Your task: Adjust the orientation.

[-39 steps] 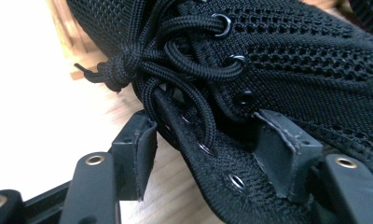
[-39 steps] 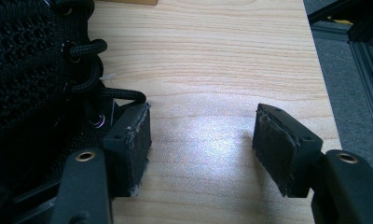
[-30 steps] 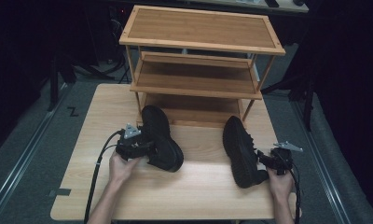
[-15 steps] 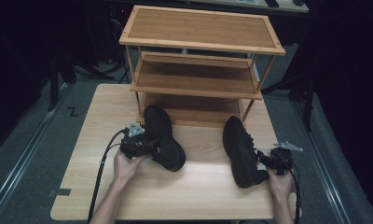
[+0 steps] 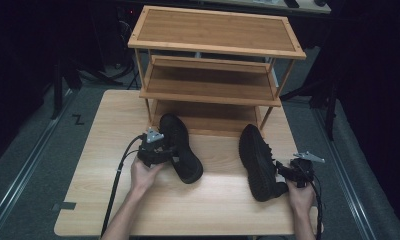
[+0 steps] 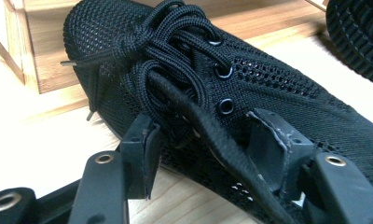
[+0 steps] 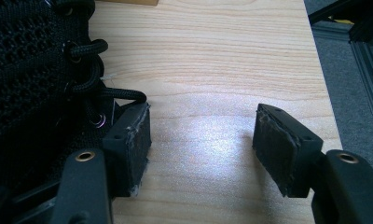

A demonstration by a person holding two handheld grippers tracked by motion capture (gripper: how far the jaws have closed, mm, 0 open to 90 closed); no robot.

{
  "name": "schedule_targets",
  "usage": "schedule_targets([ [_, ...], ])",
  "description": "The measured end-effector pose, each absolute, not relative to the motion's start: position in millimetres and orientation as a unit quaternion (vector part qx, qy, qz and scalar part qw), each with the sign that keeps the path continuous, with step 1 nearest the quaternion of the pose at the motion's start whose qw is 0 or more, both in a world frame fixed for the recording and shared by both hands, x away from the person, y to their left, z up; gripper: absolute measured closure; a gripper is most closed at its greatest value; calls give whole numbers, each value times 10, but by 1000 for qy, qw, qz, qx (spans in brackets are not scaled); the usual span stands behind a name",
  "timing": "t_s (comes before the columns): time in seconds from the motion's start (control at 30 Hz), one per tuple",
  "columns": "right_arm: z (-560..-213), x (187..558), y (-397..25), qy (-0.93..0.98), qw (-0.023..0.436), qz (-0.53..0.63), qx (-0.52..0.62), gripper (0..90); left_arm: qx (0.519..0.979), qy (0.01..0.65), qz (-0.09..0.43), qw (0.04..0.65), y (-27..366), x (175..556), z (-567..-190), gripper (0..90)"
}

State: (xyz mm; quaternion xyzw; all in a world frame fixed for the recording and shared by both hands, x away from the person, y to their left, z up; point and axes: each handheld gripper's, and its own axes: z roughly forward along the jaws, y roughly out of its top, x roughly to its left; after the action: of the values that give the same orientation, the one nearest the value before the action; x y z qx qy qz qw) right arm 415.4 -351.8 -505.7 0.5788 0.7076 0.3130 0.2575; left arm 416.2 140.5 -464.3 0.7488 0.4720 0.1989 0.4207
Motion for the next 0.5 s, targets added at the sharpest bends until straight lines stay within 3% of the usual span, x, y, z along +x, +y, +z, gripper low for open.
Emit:
schedule_targets([
  [0.17,-5057,4154,-3517,707,257,313,579,370,743,477,198,427,1313,4129,-4604,414],
  [0.5,-5057,4154,-3518,707,257,314,579,370,742,495,205,403,1072,4174,-4620,439],
])
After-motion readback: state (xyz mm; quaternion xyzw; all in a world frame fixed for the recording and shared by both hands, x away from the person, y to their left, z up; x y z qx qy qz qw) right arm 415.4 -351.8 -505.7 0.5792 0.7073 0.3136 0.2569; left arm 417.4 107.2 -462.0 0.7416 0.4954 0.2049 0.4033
